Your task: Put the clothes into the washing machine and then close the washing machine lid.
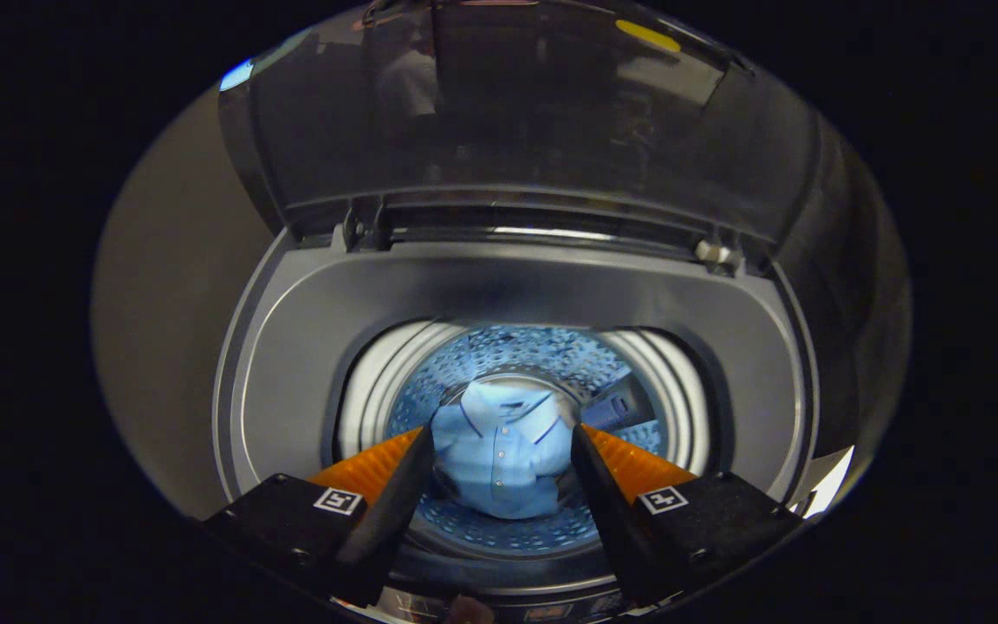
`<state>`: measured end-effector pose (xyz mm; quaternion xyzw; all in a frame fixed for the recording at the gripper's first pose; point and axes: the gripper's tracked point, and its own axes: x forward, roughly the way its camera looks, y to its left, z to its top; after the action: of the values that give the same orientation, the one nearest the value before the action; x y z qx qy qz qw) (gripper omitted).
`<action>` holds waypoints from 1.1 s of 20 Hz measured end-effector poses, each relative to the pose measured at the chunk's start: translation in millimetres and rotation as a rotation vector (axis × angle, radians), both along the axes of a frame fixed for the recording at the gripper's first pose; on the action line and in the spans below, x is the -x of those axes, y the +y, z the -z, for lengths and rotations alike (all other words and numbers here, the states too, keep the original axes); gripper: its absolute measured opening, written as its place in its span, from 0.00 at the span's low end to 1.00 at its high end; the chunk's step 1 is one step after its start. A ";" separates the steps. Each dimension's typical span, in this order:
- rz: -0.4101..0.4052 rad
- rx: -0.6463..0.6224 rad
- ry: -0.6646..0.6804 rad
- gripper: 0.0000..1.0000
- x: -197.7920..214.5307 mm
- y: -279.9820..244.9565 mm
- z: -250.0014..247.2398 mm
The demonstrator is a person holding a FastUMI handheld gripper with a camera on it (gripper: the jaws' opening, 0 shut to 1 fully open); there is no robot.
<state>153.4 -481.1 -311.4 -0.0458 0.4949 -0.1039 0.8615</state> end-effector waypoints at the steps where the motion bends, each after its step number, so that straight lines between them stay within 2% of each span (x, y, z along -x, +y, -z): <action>1: 0.000 -0.013 -0.024 0.99 -1.8 1.5 -9.3; 5: -0.014 -0.009 -0.114 0.99 -8.3 4.0 -55.3; 14: -0.100 0.022 -0.277 0.99 -20.7 32.8 -144.6; 18: -0.107 0.011 -0.340 0.99 -34.1 43.0 -176.7; 22: -0.082 -0.004 -0.425 0.99 -55.2 40.3 -229.2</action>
<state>208.6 -440.8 -82.2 -0.0415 0.3000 -0.0751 0.9501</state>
